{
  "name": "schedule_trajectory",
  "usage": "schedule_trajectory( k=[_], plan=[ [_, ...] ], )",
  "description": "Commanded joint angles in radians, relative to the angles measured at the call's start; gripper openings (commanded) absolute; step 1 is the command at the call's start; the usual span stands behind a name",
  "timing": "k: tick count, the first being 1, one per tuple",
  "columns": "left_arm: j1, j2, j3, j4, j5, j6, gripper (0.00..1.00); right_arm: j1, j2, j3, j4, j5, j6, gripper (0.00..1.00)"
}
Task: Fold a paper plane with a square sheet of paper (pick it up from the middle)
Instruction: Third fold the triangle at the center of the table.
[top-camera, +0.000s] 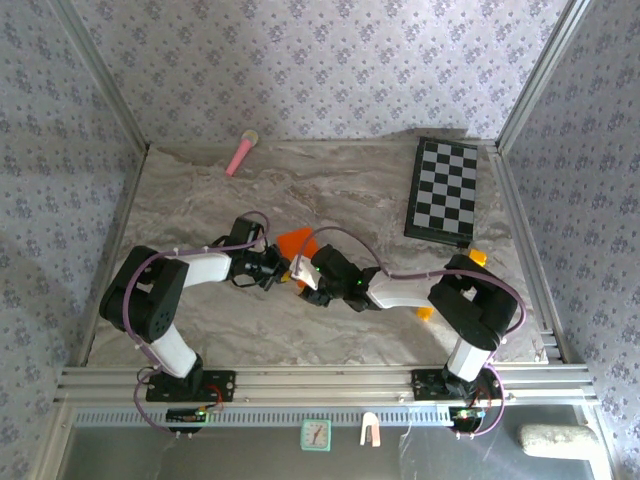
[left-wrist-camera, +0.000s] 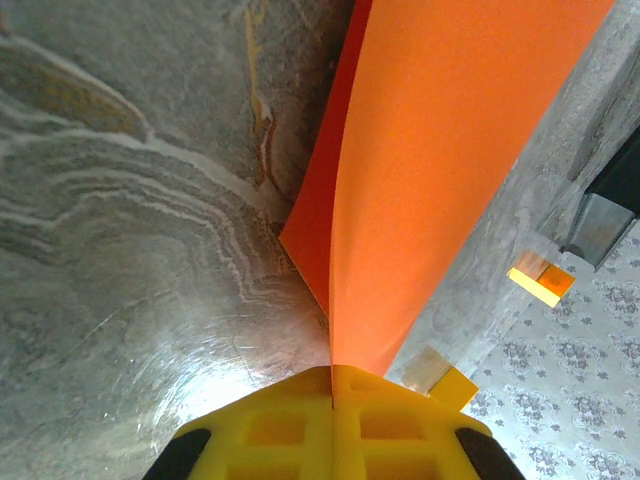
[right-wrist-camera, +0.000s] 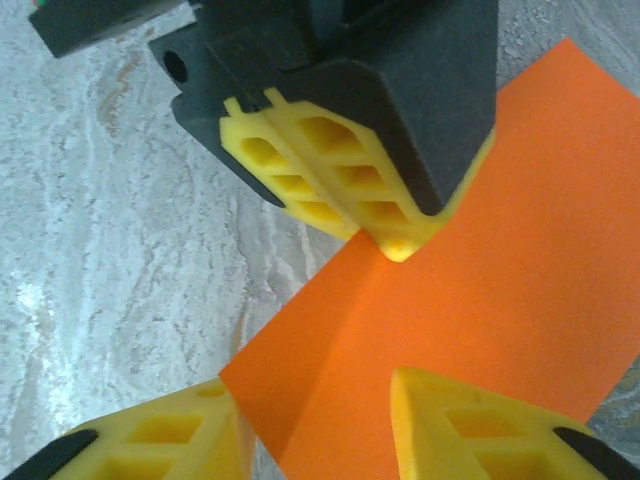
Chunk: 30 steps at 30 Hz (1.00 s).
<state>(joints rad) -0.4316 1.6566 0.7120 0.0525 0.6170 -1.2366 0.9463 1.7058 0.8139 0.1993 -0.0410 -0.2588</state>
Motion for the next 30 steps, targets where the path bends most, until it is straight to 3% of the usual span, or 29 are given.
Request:
schedule_trajectory(
  k=[1, 7, 12, 20, 26, 30],
  plan=[
    [0.007, -0.009, 0.017, -0.016, 0.021, -0.003, 0.0, 0.006, -0.007, 0.01, -0.011, -0.028, -0.008, 0.36],
    [0.008, -0.018, 0.014, -0.023, 0.022, -0.003, 0.01, 0.007, -0.004, 0.016, -0.019, -0.043, -0.009, 0.2],
    [0.054, -0.057, 0.019, -0.095, 0.0, 0.049, 0.16, 0.006, -0.008, 0.016, -0.045, -0.091, -0.007, 0.08],
    [0.131, -0.148, 0.11, -0.251, -0.024, 0.217, 0.38, -0.002, -0.004, 0.031, -0.087, -0.228, 0.088, 0.04],
    [0.112, -0.095, 0.172, -0.268, -0.033, 0.264, 0.39, -0.011, 0.006, 0.034, -0.08, -0.308, 0.169, 0.04],
    [0.082, -0.003, 0.212, -0.281, -0.042, 0.286, 0.35, -0.022, 0.007, 0.034, -0.068, -0.344, 0.211, 0.03]
  ],
)
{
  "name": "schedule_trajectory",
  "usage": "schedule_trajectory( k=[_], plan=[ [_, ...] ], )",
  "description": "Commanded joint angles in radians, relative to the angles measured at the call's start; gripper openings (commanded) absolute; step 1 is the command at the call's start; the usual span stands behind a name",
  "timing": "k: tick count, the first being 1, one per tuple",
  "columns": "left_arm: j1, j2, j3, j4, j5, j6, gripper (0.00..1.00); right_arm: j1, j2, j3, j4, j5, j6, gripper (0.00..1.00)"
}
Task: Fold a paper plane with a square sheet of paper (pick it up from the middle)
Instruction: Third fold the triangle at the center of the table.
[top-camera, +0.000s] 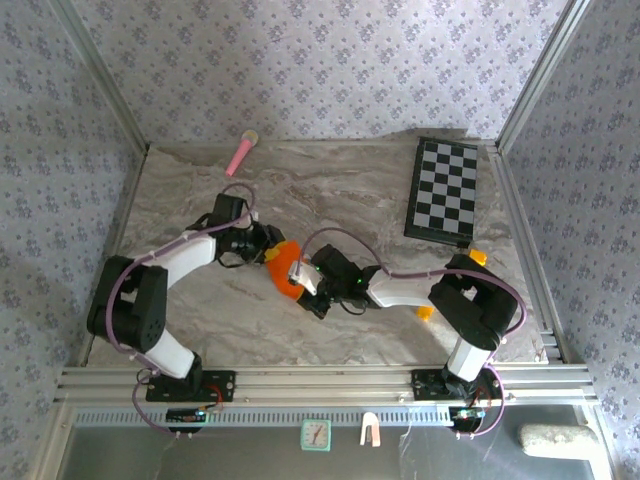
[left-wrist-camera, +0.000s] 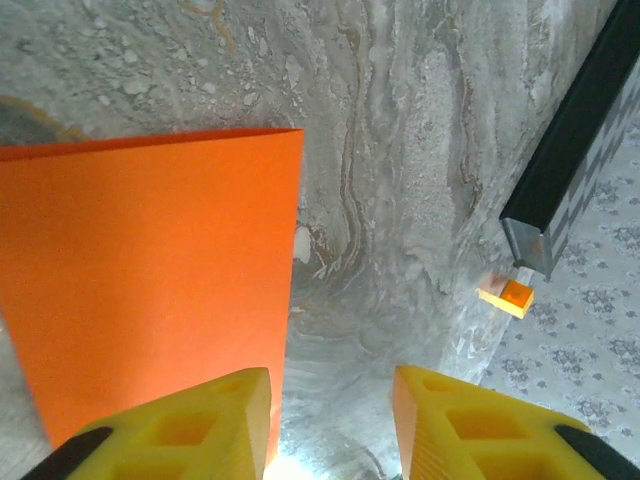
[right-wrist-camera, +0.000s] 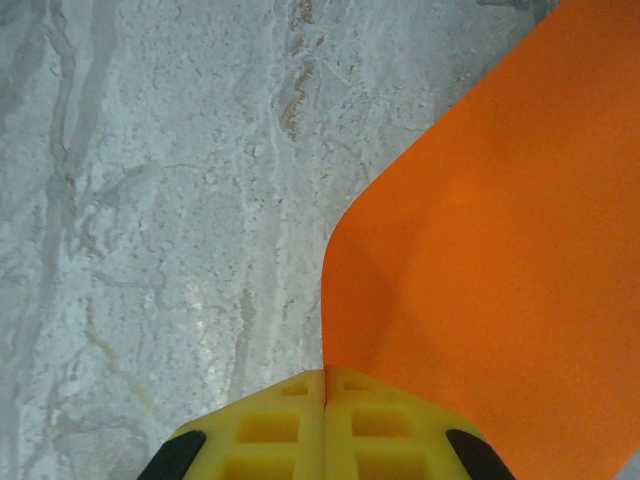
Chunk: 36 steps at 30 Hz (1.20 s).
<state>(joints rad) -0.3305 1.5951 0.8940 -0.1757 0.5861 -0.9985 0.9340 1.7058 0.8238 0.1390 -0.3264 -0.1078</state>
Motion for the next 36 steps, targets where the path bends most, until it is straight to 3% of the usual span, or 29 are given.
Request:
schedule_trajectory(
  k=[1, 9, 18, 25, 36],
  plan=[
    [-0.027, 0.082, 0.044, -0.063, -0.016, 0.058, 0.33, -0.014, 0.007, 0.024, -0.002, -0.068, 0.072, 0.03],
    [-0.066, 0.2, 0.124, -0.156, -0.087, 0.125, 0.24, -0.053, 0.008, 0.017, 0.035, -0.088, 0.166, 0.02],
    [-0.09, 0.273, 0.175, -0.279, -0.17, 0.208, 0.18, -0.064, 0.024, 0.069, -0.048, 0.057, 0.206, 0.02],
    [-0.097, 0.296, 0.192, -0.298, -0.17, 0.235, 0.15, -0.063, 0.059, 0.126, -0.121, 0.159, 0.214, 0.02],
    [-0.1, 0.304, 0.201, -0.295, -0.164, 0.241, 0.14, -0.06, 0.091, 0.146, -0.135, 0.158, 0.257, 0.02]
  ],
)
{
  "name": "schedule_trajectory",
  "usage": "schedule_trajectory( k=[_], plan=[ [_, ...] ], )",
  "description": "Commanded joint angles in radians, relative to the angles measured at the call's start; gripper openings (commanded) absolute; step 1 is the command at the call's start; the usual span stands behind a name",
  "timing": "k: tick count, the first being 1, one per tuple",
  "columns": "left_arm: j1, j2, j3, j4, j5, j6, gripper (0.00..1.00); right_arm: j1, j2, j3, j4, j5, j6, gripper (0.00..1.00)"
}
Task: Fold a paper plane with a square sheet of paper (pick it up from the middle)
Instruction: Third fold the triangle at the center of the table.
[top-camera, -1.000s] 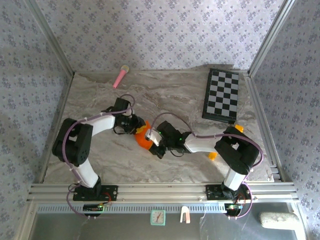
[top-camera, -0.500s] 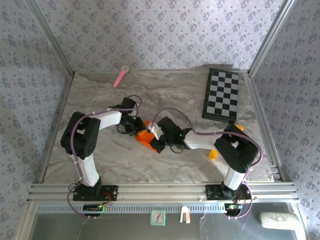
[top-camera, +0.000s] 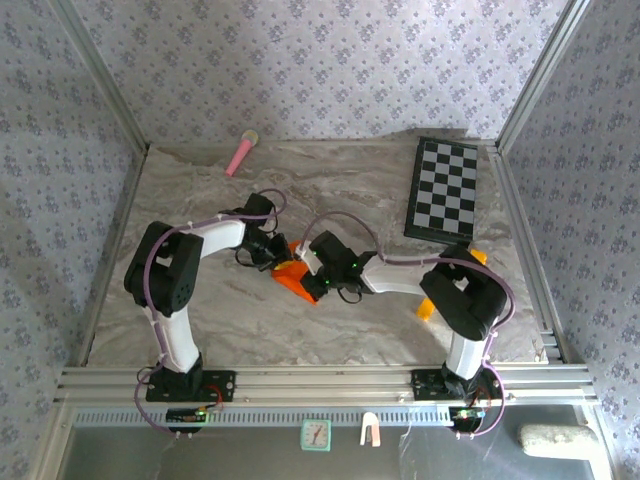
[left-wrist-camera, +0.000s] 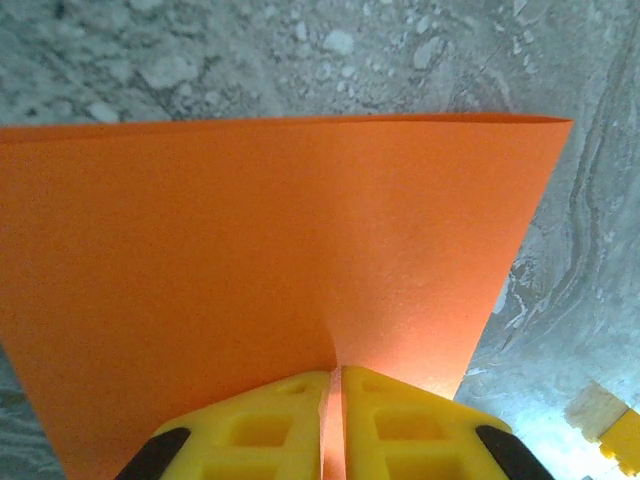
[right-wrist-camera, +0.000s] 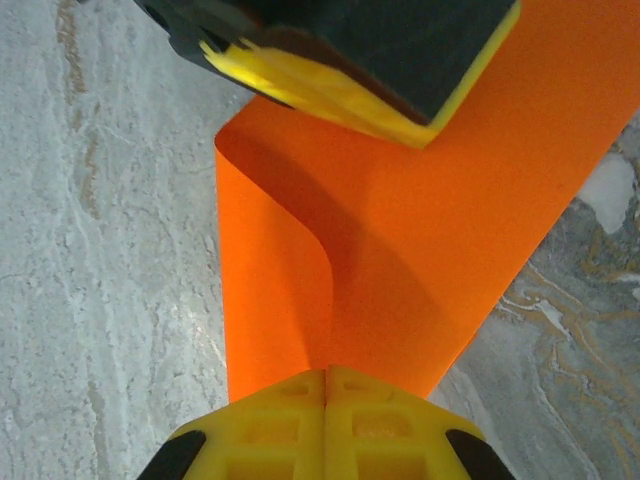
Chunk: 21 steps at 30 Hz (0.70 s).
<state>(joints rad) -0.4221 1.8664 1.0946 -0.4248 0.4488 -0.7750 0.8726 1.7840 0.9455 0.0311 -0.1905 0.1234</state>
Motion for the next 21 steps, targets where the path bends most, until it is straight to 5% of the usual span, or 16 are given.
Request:
schedule_trajectory(
  k=[1, 21],
  plan=[
    [-0.009, 0.033, 0.002, -0.045, -0.025, 0.017, 0.14, 0.001, 0.016, 0.026, -0.028, 0.025, 0.028, 0.02],
    [-0.012, 0.037, 0.002, -0.04, -0.017, 0.023, 0.13, 0.005, 0.046, 0.045, -0.058, 0.062, 0.034, 0.02]
  ],
)
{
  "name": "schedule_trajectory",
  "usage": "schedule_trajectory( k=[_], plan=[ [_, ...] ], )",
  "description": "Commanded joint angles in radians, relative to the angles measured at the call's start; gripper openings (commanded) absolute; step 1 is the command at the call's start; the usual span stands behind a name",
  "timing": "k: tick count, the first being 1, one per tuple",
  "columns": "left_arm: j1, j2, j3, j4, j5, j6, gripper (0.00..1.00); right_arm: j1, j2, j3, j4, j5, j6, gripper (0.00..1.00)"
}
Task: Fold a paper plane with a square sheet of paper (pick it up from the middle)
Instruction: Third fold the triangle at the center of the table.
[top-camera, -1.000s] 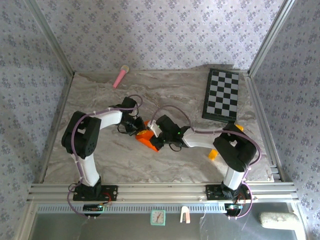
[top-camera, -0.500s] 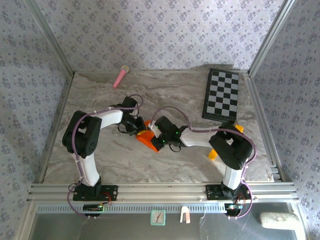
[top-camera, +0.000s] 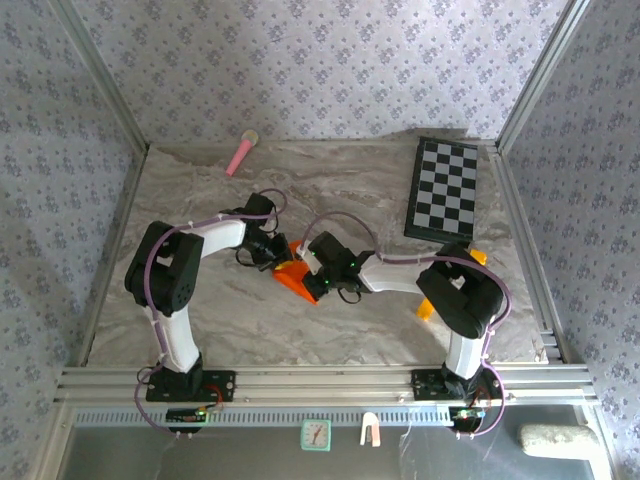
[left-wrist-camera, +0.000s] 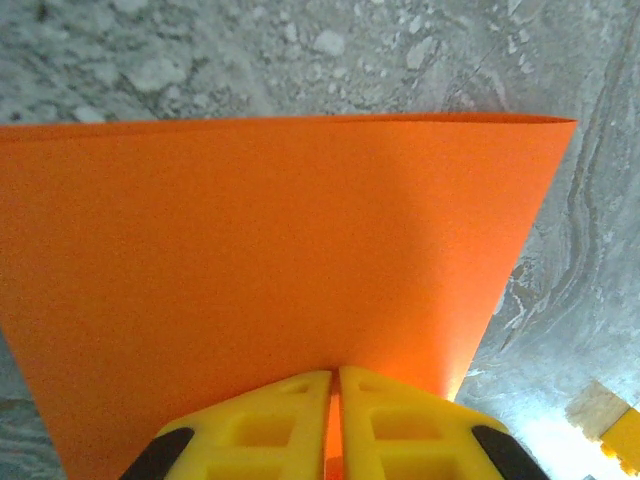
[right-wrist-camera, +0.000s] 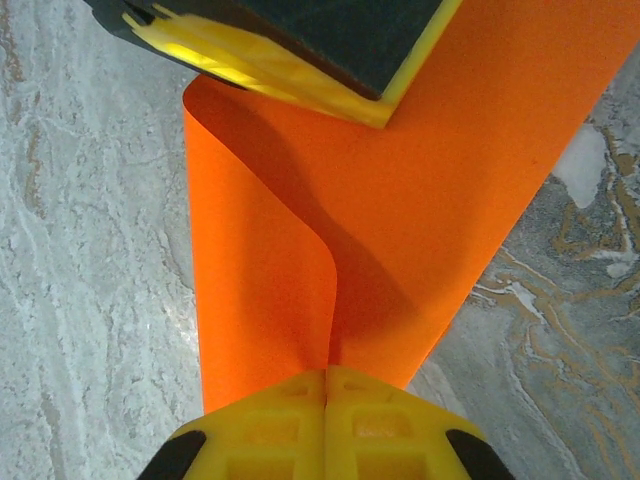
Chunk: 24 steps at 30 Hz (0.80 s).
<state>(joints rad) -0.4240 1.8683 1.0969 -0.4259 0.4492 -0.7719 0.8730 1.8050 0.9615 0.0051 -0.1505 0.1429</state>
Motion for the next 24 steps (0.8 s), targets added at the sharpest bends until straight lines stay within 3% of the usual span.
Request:
schedule_trajectory(
  k=[1, 17, 24],
  plan=[
    [-0.01, 0.036, 0.0, -0.04, -0.018, 0.02, 0.13, 0.005, 0.027, 0.029, -0.033, 0.022, 0.015, 0.02],
    [0.005, -0.009, 0.044, -0.061, -0.021, 0.023, 0.14, 0.006, 0.049, 0.037, -0.06, 0.025, 0.016, 0.01],
    [0.083, -0.124, -0.018, -0.036, -0.066, -0.037, 0.23, 0.005, 0.052, 0.036, -0.06, 0.022, 0.021, 0.01]
  ],
)
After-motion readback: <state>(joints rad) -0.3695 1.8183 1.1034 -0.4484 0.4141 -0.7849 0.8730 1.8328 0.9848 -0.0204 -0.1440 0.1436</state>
